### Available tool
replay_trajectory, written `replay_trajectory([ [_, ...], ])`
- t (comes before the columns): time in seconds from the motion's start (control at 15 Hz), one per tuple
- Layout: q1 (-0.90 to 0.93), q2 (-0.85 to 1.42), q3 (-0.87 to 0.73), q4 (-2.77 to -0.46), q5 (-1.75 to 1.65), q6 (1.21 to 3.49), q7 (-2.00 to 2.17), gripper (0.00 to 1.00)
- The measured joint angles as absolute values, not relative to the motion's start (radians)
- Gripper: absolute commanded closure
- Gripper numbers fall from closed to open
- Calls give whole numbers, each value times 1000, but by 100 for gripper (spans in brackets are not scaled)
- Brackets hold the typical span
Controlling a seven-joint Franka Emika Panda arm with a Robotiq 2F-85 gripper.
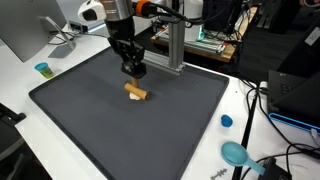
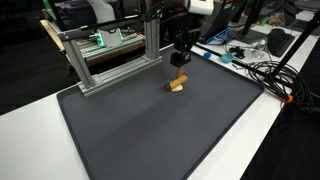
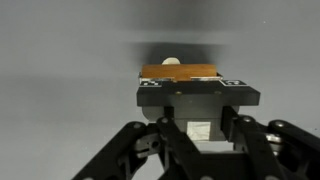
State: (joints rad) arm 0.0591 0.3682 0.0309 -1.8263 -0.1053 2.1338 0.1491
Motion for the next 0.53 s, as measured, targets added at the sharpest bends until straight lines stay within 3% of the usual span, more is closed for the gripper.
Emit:
replay_trajectory([
  [0.53,37,401,29,-1813,-38,2088,133,78],
])
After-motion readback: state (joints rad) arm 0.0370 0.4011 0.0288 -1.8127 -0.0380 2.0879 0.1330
